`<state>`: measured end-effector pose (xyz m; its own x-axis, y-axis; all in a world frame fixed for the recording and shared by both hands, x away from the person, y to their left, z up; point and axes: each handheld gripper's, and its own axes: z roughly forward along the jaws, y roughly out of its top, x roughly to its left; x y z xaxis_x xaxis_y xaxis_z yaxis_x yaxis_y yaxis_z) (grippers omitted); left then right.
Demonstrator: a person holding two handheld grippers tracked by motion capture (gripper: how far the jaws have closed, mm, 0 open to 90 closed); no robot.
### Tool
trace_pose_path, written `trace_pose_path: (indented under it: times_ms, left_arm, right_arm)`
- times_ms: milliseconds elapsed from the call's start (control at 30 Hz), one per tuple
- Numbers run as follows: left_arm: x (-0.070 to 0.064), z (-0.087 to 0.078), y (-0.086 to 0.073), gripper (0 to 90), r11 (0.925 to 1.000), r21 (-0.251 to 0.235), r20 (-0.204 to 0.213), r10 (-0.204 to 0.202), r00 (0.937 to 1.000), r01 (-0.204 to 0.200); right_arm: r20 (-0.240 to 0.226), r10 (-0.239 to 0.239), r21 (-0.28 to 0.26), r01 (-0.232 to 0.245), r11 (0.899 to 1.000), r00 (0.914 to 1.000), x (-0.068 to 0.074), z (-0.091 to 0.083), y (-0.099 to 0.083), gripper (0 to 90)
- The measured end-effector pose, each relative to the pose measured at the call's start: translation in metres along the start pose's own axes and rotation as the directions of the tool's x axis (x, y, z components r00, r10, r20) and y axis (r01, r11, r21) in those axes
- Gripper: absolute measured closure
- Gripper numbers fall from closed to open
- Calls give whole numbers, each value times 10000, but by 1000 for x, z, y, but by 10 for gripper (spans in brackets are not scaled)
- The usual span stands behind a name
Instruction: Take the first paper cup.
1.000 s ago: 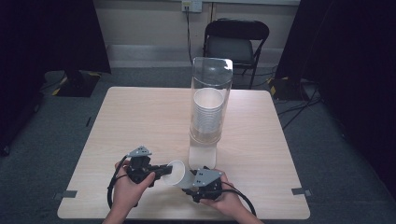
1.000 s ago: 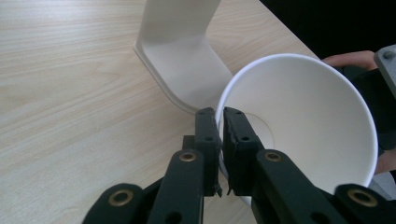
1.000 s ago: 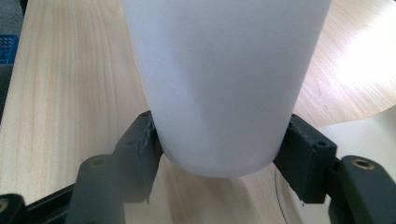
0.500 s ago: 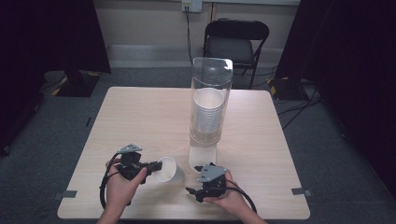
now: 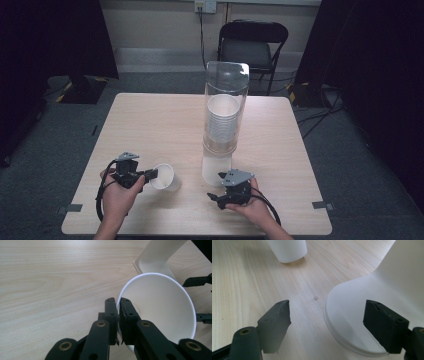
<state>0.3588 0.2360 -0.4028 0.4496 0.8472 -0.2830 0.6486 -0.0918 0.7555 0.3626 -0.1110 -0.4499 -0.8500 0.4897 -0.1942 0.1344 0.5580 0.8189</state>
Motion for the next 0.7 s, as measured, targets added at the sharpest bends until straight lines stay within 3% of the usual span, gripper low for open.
trace_pose_path:
  times_ms: [200,467,700]
  left_arm:
    - [-2,0,1,811,9994,-322,76,82,9999,-80]
    - [-3,1,1,657,9969,-729,376,339,9987,-311]
    - [-3,-2,2,583,9966,-719,586,453,9973,-411]
  right_arm:
    - [46,281,-77,-281,9996,9996,-5,-2,-2,211]
    - [64,572,-211,-570,9981,9983,-9,-5,-3,214]
    - [113,714,-97,-713,9974,9974,-13,-6,-5,215]
